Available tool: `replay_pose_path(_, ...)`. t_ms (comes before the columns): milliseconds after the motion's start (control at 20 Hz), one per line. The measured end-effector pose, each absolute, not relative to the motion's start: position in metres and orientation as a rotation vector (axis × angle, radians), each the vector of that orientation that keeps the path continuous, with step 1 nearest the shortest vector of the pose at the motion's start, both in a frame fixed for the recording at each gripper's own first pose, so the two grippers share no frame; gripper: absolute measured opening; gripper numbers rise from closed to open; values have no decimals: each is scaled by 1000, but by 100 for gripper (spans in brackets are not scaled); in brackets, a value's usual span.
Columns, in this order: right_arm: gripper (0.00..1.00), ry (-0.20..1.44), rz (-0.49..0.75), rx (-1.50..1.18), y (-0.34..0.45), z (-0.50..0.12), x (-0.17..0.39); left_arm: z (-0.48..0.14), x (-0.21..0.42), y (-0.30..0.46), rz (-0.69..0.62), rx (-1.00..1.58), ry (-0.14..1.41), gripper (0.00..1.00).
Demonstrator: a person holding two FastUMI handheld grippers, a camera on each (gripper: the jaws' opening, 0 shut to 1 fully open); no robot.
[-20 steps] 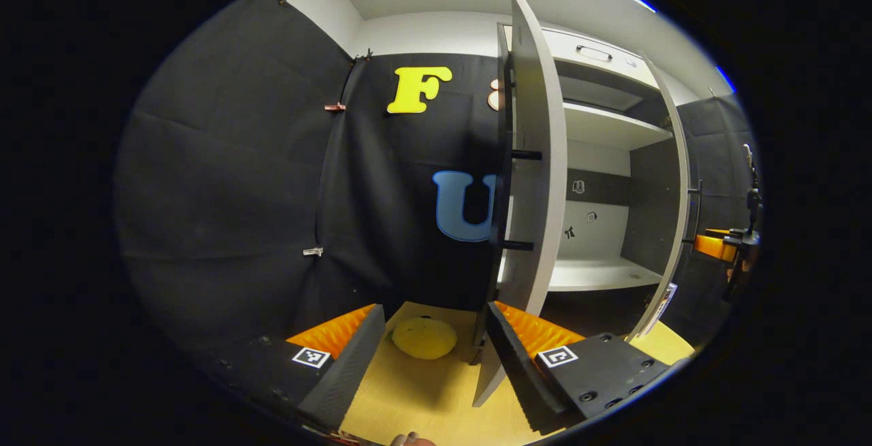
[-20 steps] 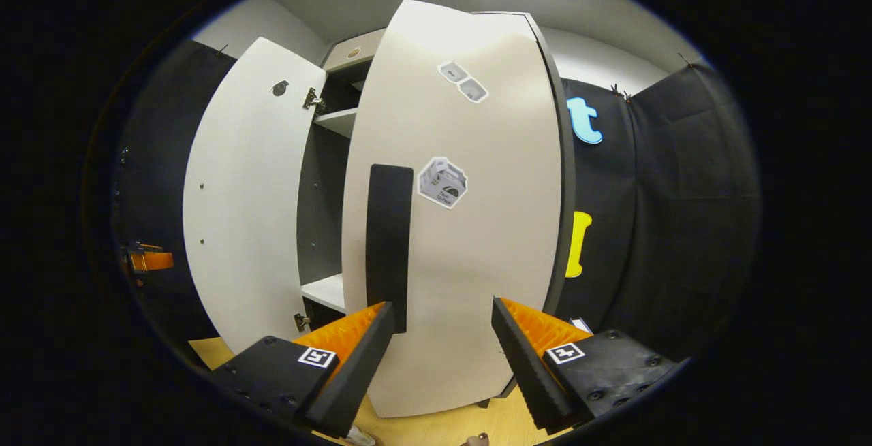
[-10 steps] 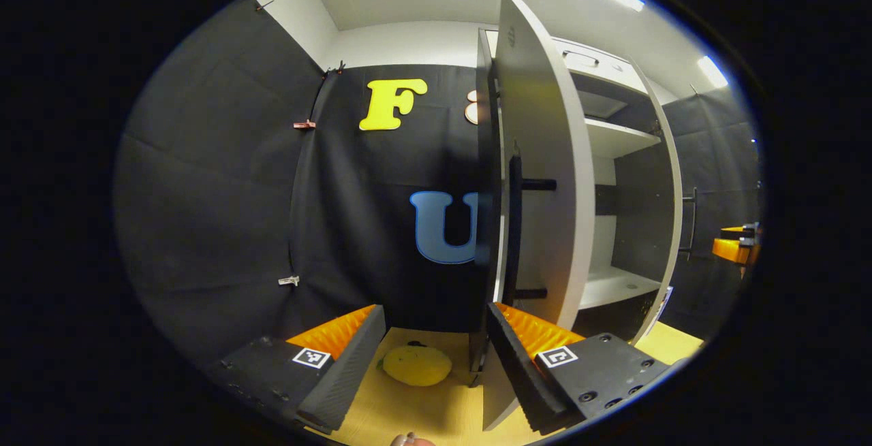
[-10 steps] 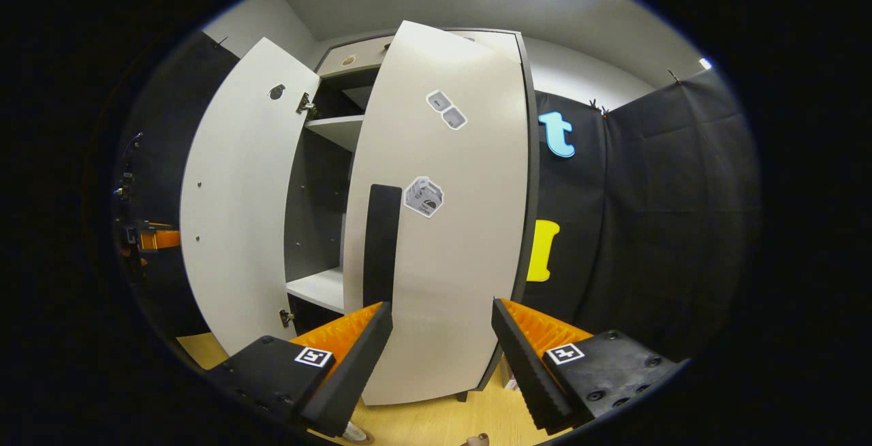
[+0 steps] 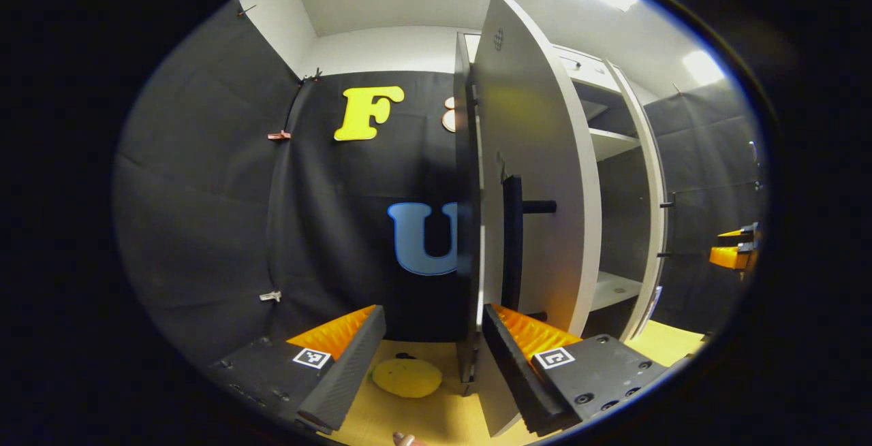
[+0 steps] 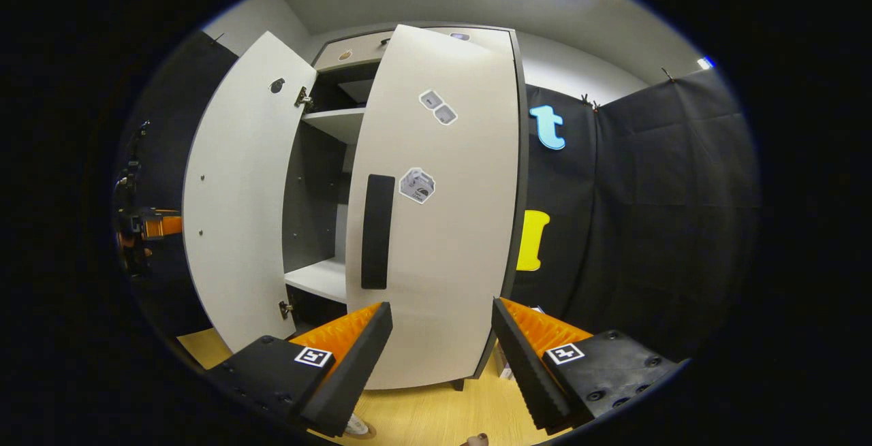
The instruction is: Grasp the bottle in the cabinet with the left hand and place it on the coaster, then close the right door with the right hand and the left door with the left hand.
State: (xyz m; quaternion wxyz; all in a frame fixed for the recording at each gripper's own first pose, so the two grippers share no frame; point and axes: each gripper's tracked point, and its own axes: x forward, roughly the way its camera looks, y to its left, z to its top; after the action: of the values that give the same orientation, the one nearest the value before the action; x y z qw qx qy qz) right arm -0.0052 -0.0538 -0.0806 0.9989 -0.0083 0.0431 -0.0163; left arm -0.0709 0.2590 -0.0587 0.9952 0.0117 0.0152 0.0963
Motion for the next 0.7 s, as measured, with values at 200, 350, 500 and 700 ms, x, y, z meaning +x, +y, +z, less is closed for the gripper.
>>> replay_pose_path(200, 97, 78, -5, -20, -53, -78, 2, -60, -59, 212, 95, 32, 43, 93)
replay_pose_path(350, 98, 62, 26, -32, -59, -74, 13, -63, -41, 174, 50, 11, 45, 93)
replay_pose_path(500, 98, 59, 64, -26, -66, -74, 24, -64, -19, 132, -13, -34, 35, 93)
replay_pose_path(700, 98, 59, 94, 3, -77, -75, 33, -62, 3, 87, -73, -25, 31, 94)
